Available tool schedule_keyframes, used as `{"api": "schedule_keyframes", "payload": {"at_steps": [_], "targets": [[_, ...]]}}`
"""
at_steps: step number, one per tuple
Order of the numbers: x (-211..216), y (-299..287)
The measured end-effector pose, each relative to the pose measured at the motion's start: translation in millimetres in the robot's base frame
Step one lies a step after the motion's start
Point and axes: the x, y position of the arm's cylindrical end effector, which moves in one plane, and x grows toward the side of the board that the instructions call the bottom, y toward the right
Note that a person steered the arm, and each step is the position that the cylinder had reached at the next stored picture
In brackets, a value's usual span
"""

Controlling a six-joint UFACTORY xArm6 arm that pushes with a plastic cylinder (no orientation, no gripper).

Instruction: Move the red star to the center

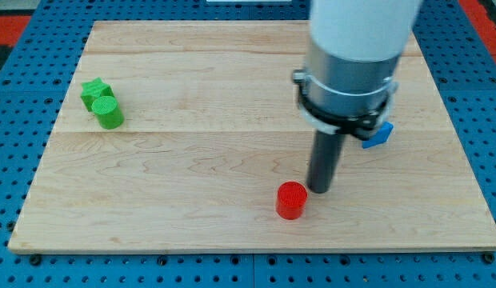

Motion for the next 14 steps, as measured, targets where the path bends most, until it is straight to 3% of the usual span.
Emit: {"api": "schedule_keyframes", "payload": {"at_steps": [1,3,4,5,6,7,9,10,11,12,13,14], "targets": [[31,30],[28,-68],[-37,-21],[-33,114],[-58,186],[-138,171],[-174,28],[-217,46],[-204,-31],[-151,-36],[-152,-44],[-149,-87]]}}
